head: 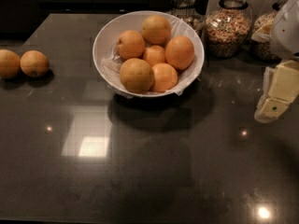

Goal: Pick orange from white bowl

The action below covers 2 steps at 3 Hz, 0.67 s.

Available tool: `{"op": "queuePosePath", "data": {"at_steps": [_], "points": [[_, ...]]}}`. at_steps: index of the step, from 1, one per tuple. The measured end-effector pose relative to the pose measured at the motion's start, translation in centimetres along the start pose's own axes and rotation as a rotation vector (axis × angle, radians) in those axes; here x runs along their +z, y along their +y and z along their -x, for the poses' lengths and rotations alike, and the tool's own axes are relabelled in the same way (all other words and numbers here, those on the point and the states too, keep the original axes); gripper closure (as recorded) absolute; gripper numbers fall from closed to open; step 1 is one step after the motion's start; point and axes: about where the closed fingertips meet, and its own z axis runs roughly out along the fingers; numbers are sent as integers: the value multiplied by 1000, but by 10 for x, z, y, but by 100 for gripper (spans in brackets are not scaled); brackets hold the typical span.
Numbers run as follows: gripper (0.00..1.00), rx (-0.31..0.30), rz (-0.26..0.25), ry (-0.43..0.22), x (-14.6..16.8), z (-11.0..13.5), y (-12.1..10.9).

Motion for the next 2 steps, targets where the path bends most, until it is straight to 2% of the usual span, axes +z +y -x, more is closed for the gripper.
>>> {"op": "queuePosePath", "data": {"at_steps": [1,2], "points": [[0,0,-1,0,0,0,0],[0,5,0,-46,12,16,-4]]}}
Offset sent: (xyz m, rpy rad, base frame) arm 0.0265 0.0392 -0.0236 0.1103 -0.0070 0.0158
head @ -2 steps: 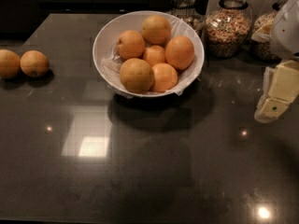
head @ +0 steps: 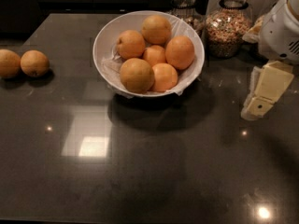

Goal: Pick orange from white bowl

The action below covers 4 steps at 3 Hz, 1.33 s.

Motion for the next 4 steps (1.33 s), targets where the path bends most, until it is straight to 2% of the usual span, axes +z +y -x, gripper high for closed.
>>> {"op": "queuePosePath", "data": {"at_steps": [2,3,4], "points": [[0,-24,0,-125,26,50,-18],[0,-91,13,-170,29,85,-14],[0,-89,12,-175,30,86,-13]]}}
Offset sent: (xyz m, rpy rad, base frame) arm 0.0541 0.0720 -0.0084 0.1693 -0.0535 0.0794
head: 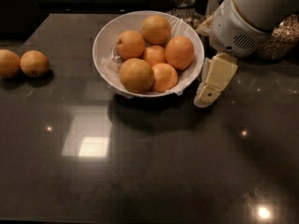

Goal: Pick orange from white bowl

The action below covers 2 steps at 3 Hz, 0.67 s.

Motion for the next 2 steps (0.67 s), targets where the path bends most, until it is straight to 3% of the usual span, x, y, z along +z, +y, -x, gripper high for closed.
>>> {"op": "queuePosePath", "data": {"at_steps": [1,2], "points": [[0,4,-3,-8,1,1,0],[0,38,-15,-75,15,15,-4]]}}
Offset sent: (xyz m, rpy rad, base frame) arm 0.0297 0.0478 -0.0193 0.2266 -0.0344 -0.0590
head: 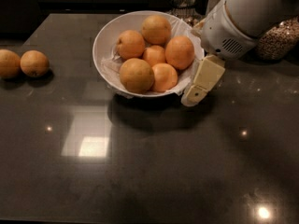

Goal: Pick orange from white bowl

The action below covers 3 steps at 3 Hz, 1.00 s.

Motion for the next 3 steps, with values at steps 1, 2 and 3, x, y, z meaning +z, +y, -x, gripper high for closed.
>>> {"op": "queuePosePath", "data": {"at_steps": [1,2,3], "points": [[0,29,3,-69,18,21,-5],[0,17,3,-123,31,44,-12],[0,26,-4,-128,27,41,-9]]}}
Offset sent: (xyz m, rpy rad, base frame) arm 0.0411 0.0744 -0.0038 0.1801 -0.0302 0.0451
